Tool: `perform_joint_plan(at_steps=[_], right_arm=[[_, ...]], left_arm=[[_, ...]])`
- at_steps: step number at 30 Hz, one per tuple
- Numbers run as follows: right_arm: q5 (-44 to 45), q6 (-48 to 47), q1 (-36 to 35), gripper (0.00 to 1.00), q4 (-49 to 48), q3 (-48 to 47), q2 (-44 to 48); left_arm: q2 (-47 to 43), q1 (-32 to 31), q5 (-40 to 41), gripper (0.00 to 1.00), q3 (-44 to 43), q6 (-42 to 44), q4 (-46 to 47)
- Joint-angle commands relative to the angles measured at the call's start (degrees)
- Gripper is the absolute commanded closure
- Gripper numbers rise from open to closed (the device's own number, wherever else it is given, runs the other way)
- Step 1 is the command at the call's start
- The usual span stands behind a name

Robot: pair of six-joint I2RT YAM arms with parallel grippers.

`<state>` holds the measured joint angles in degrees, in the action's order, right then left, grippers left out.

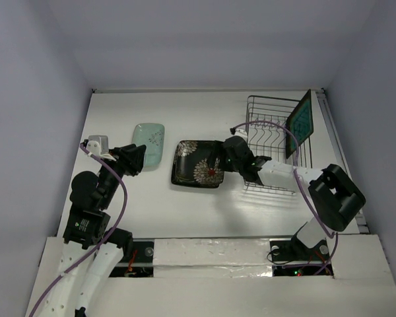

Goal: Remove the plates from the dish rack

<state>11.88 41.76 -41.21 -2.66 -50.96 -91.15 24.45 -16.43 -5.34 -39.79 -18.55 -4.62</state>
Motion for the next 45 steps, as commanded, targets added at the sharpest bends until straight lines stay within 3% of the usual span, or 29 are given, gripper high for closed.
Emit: perform_joint_plan(at_steps=[1, 3, 8, 14, 17, 20, 22, 24, 25, 26, 29, 35, 37, 39, 41, 42, 45], right_arm=[[5.8, -4.1, -0.7, 0.1, 4.0, -3.6, 3.5], [6.5, -5.8, -0.7, 0.01, 5.8, -4.0, 3.4], [10.1, -7.4, -0.7, 0.0, 8.6, -2.0, 5.5], [10.4, -10.5, 2.9, 0.17, 10.2, 0.9, 8.2], [6.3, -14.3, 3.7, 0.17, 11.5, 0.6, 10.8], [-5.9, -17.4, 3.7, 0.16, 13.2, -1.7, 15.1], [-8.6, -18.6, 3.7, 0.18, 14.6, -3.3, 18.9], [-8.5, -20.1, 4.3, 0.35, 15.6, -6.2, 20.6], [-8.0, -20.3, 4.3, 0.49, 17.0, -7.5, 21.5], [-7.3, -20.7, 5.2, 0.75, 17.5, -8.4, 21.8], [-2.5, -22.8, 8.8, 1.0, 20.8, -12.8, 22.5], [6.6, -27.2, 20.0, 1.0, 28.3, -23.3, 21.9], [12.8, -29.1, 23.0, 1.0, 32.5, -29.0, 19.0], [19.0, -30.7, 27.2, 0.93, 35.3, -32.9, 16.3], [27.1, -30.5, 29.1, 0.8, 42.3, -39.2, 11.3], [28.4, -31.6, 30.0, 0.57, 44.0, -40.7, 9.9], [25.8, -34.4, 34.3, 0.23, 44.2, -43.4, 7.0]], left_arm=[[-0.7, -0.3, 0.0, 0.64, -1.6, -0.3, 1.5], [-0.7, -0.3, 0.1, 0.64, -1.6, -0.3, 1.5], [-0.7, -0.3, 0.2, 0.64, -1.7, -0.4, 1.4], [-0.7, 0.3, 0.2, 0.64, -1.7, -0.4, 1.4], [-0.7, 0.3, 0.3, 0.64, -1.6, -0.6, 1.4], [-0.7, 0.3, 0.3, 0.64, -1.6, -0.6, 1.4], [-0.8, 0.3, 0.4, 0.64, -1.6, -0.7, 1.4], [-0.9, 0.3, 0.5, 0.64, -1.6, -0.7, 1.4], [-0.9, 0.3, 0.6, 0.66, -1.7, -0.7, 1.4], [-1.0, 0.3, 0.6, 0.69, -1.6, -0.7, 1.4], [-1.1, 0.3, 0.9, 0.81, -1.7, -0.7, 1.2], [-1.1, 0.3, 1.9, 0.97, -1.8, -0.8, 0.9], [-1.2, 0.3, 2.2, 0.98, -1.9, -1.0, 0.8], [-1.3, 0.3, 2.3, 0.98, -1.9, -1.0, 0.8], [-1.6, 0.3, 2.3, 0.96, -2.0, -1.0, 0.8], [-1.6, 0.3, 2.2, 0.95, -2.0, -1.0, 0.8], [-1.6, -0.3, 2.0, 0.91, -2.0, -0.9, 0.7]])
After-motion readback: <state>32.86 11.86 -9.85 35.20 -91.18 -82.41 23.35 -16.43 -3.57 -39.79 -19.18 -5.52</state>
